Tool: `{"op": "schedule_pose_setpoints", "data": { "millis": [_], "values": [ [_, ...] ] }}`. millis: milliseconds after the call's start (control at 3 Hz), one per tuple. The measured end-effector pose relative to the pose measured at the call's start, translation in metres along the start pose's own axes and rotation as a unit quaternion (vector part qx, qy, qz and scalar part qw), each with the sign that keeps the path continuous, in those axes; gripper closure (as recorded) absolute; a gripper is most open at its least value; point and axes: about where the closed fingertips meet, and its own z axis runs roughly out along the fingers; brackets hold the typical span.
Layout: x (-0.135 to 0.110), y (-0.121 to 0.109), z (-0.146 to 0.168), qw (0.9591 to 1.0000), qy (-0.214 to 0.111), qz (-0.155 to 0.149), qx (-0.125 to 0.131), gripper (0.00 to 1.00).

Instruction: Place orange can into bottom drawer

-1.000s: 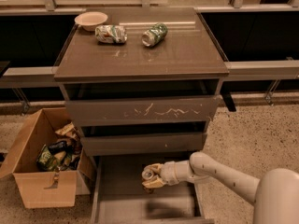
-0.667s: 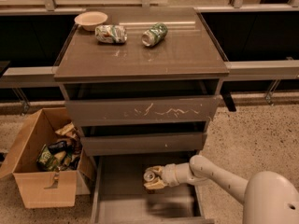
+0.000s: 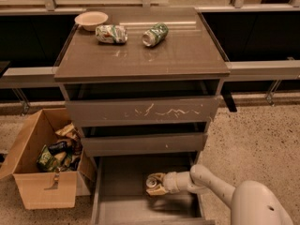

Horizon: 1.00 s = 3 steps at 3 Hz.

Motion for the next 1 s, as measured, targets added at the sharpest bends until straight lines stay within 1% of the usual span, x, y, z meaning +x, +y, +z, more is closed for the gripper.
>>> {"op": "schedule_pose_setpoints", "data": {
  "millis": [333,667,1000],
  "values": [
    [0.018,-0.001,0.008,0.9999,-0.012,0.006,0.005,1.0],
    [0.027,-0.002,0.015,0.9997,-0.022,0.012,0.006,0.74],
    [0.028,-0.001,0.018,0.9996,-0.026,0.013,0.004,0.51]
  ]
}}
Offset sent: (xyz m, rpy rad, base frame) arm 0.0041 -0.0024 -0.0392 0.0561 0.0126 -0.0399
